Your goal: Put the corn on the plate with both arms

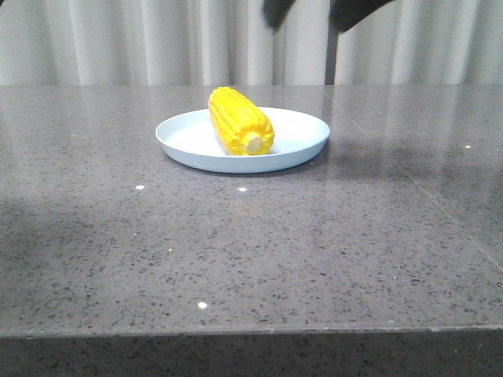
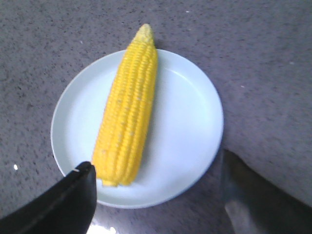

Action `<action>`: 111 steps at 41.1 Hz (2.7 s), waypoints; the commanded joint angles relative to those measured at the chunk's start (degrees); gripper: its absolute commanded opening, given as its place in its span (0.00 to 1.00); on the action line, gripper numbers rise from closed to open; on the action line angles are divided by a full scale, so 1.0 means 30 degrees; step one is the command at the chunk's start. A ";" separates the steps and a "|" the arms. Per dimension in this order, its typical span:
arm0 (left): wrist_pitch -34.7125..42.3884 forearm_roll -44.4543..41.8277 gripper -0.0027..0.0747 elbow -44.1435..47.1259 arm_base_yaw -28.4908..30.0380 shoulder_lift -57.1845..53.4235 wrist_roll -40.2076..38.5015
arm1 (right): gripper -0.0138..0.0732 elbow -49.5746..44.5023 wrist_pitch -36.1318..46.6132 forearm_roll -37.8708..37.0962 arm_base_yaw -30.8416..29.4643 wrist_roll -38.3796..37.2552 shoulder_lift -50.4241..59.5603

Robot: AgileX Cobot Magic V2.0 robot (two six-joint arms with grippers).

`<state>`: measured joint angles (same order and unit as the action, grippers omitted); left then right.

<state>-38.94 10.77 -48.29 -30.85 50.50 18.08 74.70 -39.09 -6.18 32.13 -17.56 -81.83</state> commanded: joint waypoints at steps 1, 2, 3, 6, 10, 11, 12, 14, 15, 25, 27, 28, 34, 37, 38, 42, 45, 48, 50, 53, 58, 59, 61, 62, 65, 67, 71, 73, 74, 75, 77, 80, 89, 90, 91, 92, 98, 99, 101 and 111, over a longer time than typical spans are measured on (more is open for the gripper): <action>0.1255 0.0339 0.54 -0.0511 -0.0152 -0.0075 -0.0207 | 0.79 0.0496 -0.1504 -0.1096 -0.0028 0.0794 0.2290; 0.1255 0.0339 0.54 -0.0511 -0.0152 -0.0075 -0.0207 | 0.79 0.0496 -0.2192 -0.1096 -0.0028 0.1155 0.2746; 0.1255 0.0339 0.54 -0.0511 -0.0152 -0.0075 -0.0207 | 0.79 0.0475 -0.2710 -0.1096 -0.0028 0.1417 0.3074; 0.1296 0.0339 0.54 -0.0511 -0.0152 -0.0075 -0.0207 | 0.79 0.0302 -0.4288 -0.0938 -0.0028 0.2331 0.4261; 0.1295 0.0339 0.54 -0.0511 -0.0152 -0.0075 -0.0207 | 0.79 -0.0397 -0.5302 -0.0724 -0.0028 0.3195 0.5872; 0.1295 0.0339 0.54 -0.0511 -0.0152 -0.0075 -0.0207 | 0.79 -0.0698 -0.5478 -0.0686 -0.0028 0.3293 0.6244; 0.1295 0.0339 0.54 -0.0511 -0.0152 -0.0075 -0.0207 | 0.79 -0.1031 -0.5603 -0.0675 -0.0028 0.3401 0.6741; 0.1295 0.0339 0.54 -0.0511 -0.0152 -0.0075 -0.0207 | 0.79 -0.1671 -0.5751 -0.0602 -0.0028 0.3500 0.7662; 0.1295 0.0339 0.54 -0.0511 -0.0152 -0.0075 -0.0207 | 0.79 -0.1974 -0.5770 -0.0579 -0.0028 0.3500 0.8053; 0.1295 0.0339 0.54 -0.0511 -0.0152 -0.0075 -0.0207 | 0.79 -0.5528 -0.5757 0.0071 -0.0028 0.3500 1.2469; 0.1295 0.0339 0.54 -0.0511 -0.0152 -0.0075 -0.0207 | 0.79 -0.6152 -0.5757 0.0071 -0.0028 0.3500 1.3221; 0.1295 0.0339 0.54 -0.0511 -0.0152 -0.0075 -0.0207 | 0.79 -0.6393 -0.5757 0.0071 -0.0028 0.3500 1.3517; 0.1295 0.0339 0.49 -0.0511 -0.0152 -0.0075 -0.0207 | 0.72 -0.7504 -0.5771 0.0071 -0.0028 0.3500 1.4975; 0.1295 0.0339 0.40 -0.0511 -0.0152 -0.0075 -0.0207 | 0.60 -0.7621 -0.5771 0.0071 -0.0028 0.3500 1.5325; 0.1295 0.0339 0.36 -0.0511 -0.0152 -0.0075 -0.0207 | 0.54 -0.7618 -0.5771 0.0071 -0.0028 0.3500 1.5377; 0.1295 0.0339 0.20 -0.0511 -0.0152 -0.0075 -0.0207 | 0.34 -0.7618 -0.5753 0.0071 -0.0028 0.3500 1.5449; 0.1295 0.0339 0.08 -0.0511 -0.0152 -0.0075 -0.0207 | 0.20 -0.7618 -0.5753 0.0071 -0.0028 0.3500 1.5449; 0.1295 0.0339 0.01 -0.0511 -0.0152 -0.0075 -0.0207 | 0.10 -0.7618 -0.5753 0.0071 -0.0028 0.3500 1.5449; 0.1295 0.0339 0.01 -0.0511 -0.0152 -0.0075 -0.0207 | 0.08 -0.7618 -0.5707 0.0071 -0.0028 0.3500 1.5449; 0.1295 0.0339 0.01 -0.0511 -0.0152 -0.0075 -0.0207 | 0.08 -0.7618 -0.5661 0.0071 -0.0028 0.3500 1.5449; 0.1295 0.0339 0.01 -0.0511 -0.0152 -0.0075 -0.0207 | 0.08 -0.7618 -0.5885 0.0071 -0.0028 0.3482 1.5449; 0.1295 0.0339 0.01 -0.0511 -0.0152 -0.0075 -0.0207 | 0.08 -0.7618 -0.5885 0.0071 -0.0028 0.3482 1.5449; 0.1295 0.0339 0.01 -0.0511 -0.0152 -0.0075 -0.0207 | 0.08 -0.7618 -0.5885 0.0071 -0.0028 0.3482 1.5449; 0.1295 0.0339 0.01 -0.0511 -0.0152 -0.0075 -0.0207 | 0.08 -0.7618 -0.5885 0.0071 -0.0028 0.3482 1.5449; 0.1295 0.0339 0.01 -0.0511 -0.0152 -0.0075 -0.0207 | 0.08 -0.7618 -0.5885 0.0071 -0.0028 0.3482 1.5449; 0.1295 0.0339 0.01 -0.0511 -0.0152 -0.0075 -0.0207 | 0.08 -0.7618 -0.5885 0.0071 -0.0028 0.3482 1.5449; 0.1295 0.0339 0.01 -0.0511 -0.0152 -0.0075 -0.0207 | 0.08 -0.7618 -0.5885 0.0071 -0.0028 0.3482 1.5449; 0.1359 0.0306 0.01 -0.0511 -0.0197 -0.0075 -0.0207 | 0.08 -0.7618 -0.5885 0.0071 -0.0028 0.3482 1.5449; 0.1360 0.0343 0.01 -0.0445 -0.0221 -0.0123 -0.0207 | 0.08 -0.7618 -0.5885 0.0071 -0.0028 0.3482 1.5449; 0.1414 0.0343 0.01 -0.0408 -0.0221 -0.0191 -0.0207 | 0.08 -0.7618 -0.5885 0.0071 -0.0028 0.3482 1.5449; 0.1554 -0.0047 0.01 -0.0315 -0.0089 -0.0514 -0.0207 | 0.08 -0.7618 -0.5886 0.0071 -0.0028 0.3482 1.5449; 0.2142 -0.1591 0.01 0.0219 0.0682 -0.1496 -0.0077 | 0.08 -0.7618 -0.5902 0.0071 -0.0028 0.3482 1.5449; 0.7048 -0.2311 0.01 0.5230 0.5426 -0.7286 -0.0077 | 0.08 -0.7618 -0.5902 0.0071 -0.0028 0.3482 1.5449; 0.7679 -0.2311 0.01 0.6017 0.5876 -0.7882 -0.0077 | 0.08 -0.7618 -0.5902 0.0071 -0.0028 0.3482 1.5449; 0.8086 -0.2311 0.01 0.6598 0.6449 -0.8655 -0.0077 | 0.08 -0.7618 -0.5902 0.0071 -0.0028 0.3482 1.5449; 0.8576 -0.2311 0.01 0.7376 0.6860 -0.9247 -0.0077 | 0.08 -0.7618 -0.5902 0.0071 -0.0028 0.3482 1.5449; 1.1343 -0.1798 0.01 1.1314 0.9213 -1.3115 -0.0077 | 0.08 -0.7618 -0.5902 0.0071 -0.0028 0.3482 1.5449; 1.1768 -0.1626 0.01 1.1994 0.9511 -1.3799 -0.0077 | 0.08 -0.7618 -0.5902 0.0071 -0.0028 0.3482 1.5449; 1.2245 -0.1231 0.01 1.3042 0.9983 -1.4910 -0.0077 | 0.08 -0.7618 -0.5902 0.0071 -0.0028 0.3482 1.5449; 1.2981 -0.0324 0.01 1.5474 1.0639 -1.7345 -0.0675 | 0.08 -0.7618 -0.5929 0.0071 -0.0028 0.3482 1.5449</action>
<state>-5.74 9.45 -1.08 0.87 -0.23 17.91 50.54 -59.87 -5.38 32.13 -7.65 -35.35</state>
